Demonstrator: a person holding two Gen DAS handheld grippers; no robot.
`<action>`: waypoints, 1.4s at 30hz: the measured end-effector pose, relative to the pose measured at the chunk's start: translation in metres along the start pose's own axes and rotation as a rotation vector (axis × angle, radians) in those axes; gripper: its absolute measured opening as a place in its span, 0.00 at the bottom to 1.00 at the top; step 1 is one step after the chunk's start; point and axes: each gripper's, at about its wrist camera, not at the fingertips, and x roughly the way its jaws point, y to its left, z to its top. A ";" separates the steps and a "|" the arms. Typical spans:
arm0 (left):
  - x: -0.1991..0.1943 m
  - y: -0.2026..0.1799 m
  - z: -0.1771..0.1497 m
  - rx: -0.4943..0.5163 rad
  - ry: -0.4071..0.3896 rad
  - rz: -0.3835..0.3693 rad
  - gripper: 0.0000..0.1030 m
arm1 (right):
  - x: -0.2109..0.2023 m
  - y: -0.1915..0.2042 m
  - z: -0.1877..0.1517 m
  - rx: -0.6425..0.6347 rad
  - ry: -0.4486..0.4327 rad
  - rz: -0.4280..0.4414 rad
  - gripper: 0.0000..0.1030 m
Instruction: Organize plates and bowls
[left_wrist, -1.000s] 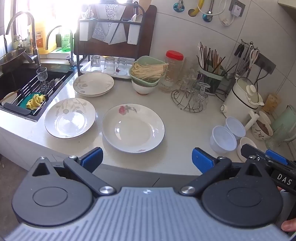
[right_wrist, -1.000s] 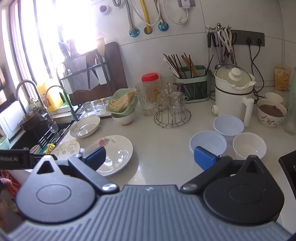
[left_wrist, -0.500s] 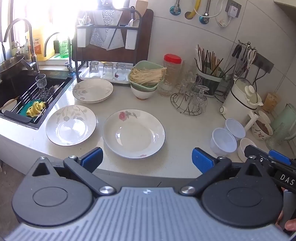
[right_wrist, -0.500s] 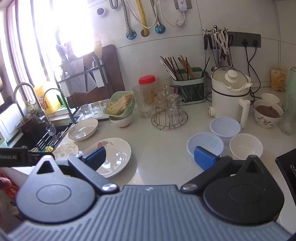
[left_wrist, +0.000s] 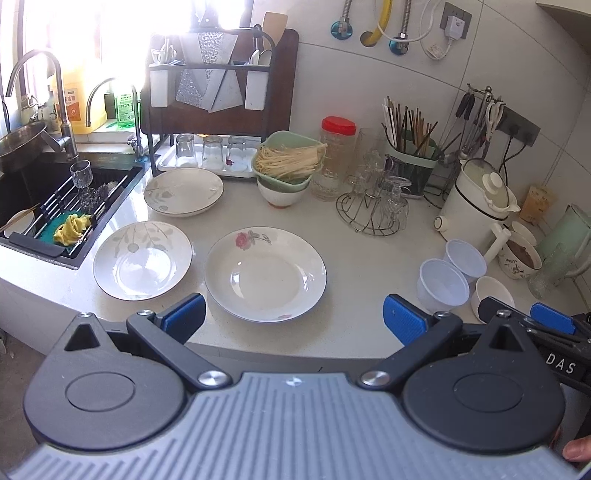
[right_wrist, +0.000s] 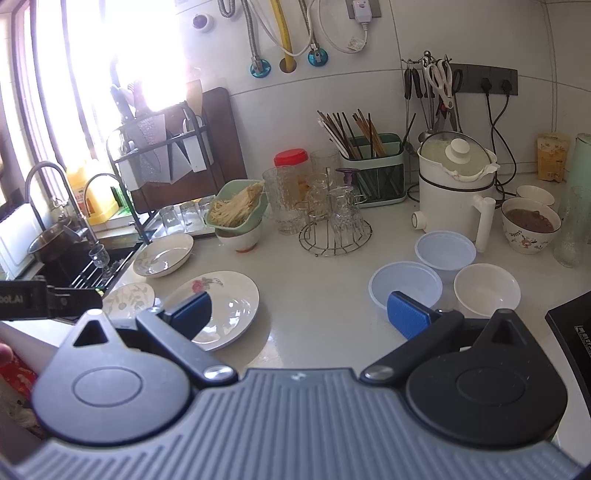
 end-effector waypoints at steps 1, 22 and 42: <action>0.000 0.000 -0.001 -0.002 0.001 0.002 1.00 | -0.001 0.000 -0.001 0.000 0.001 -0.001 1.00; -0.016 -0.002 0.003 -0.010 0.040 0.017 1.00 | -0.010 -0.004 0.000 0.015 0.049 -0.018 1.00; -0.020 0.006 0.006 -0.001 0.082 0.071 1.00 | -0.017 0.003 0.001 0.025 0.077 0.032 1.00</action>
